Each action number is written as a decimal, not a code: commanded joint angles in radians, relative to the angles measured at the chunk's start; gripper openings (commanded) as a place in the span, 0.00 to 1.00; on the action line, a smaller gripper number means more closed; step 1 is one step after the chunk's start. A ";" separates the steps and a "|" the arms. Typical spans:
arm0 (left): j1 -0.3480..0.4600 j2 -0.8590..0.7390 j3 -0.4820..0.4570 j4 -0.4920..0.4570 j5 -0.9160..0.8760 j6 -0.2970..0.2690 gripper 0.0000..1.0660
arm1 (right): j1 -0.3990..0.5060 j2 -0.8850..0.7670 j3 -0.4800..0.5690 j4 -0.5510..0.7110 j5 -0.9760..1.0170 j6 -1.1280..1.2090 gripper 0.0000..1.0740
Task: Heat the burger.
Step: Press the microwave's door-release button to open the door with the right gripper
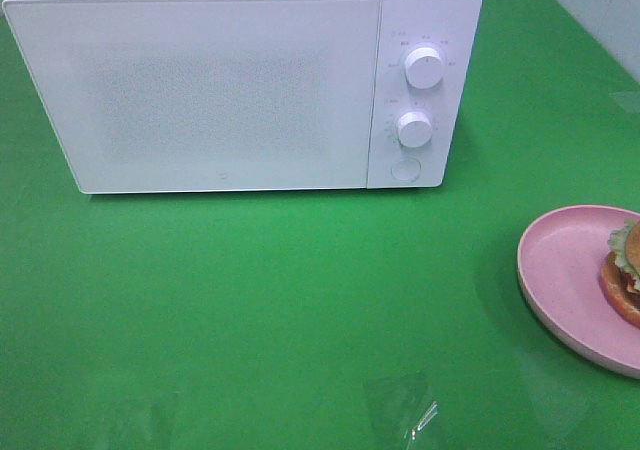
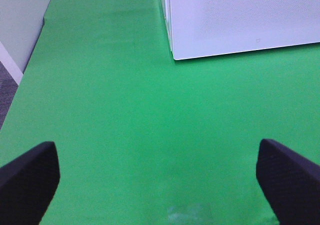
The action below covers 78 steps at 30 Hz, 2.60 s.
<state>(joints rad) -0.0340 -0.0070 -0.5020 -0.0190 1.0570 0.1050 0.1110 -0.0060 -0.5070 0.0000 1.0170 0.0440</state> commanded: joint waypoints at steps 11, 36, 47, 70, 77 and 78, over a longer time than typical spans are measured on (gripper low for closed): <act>-0.003 -0.022 0.004 -0.007 -0.018 0.001 0.94 | -0.006 -0.022 0.001 -0.006 -0.015 -0.007 0.70; -0.003 -0.022 0.004 -0.007 -0.018 0.001 0.94 | -0.006 0.354 -0.023 -0.014 -0.427 0.041 0.69; -0.003 -0.022 0.004 -0.007 -0.018 0.001 0.94 | -0.006 0.601 -0.023 -0.014 -0.652 0.041 0.69; -0.003 -0.022 0.004 -0.007 -0.018 0.001 0.94 | -0.006 1.032 -0.023 -0.018 -1.168 0.026 0.68; -0.003 -0.022 0.004 -0.007 -0.018 0.001 0.94 | -0.003 1.141 0.014 -0.006 -1.430 -0.016 0.68; -0.003 -0.022 0.004 -0.007 -0.018 0.001 0.94 | -0.003 1.151 0.023 0.000 -1.470 -0.032 0.68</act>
<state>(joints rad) -0.0340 -0.0070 -0.5020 -0.0190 1.0570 0.1050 0.1110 1.1260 -0.5000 -0.0060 -0.3480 0.0530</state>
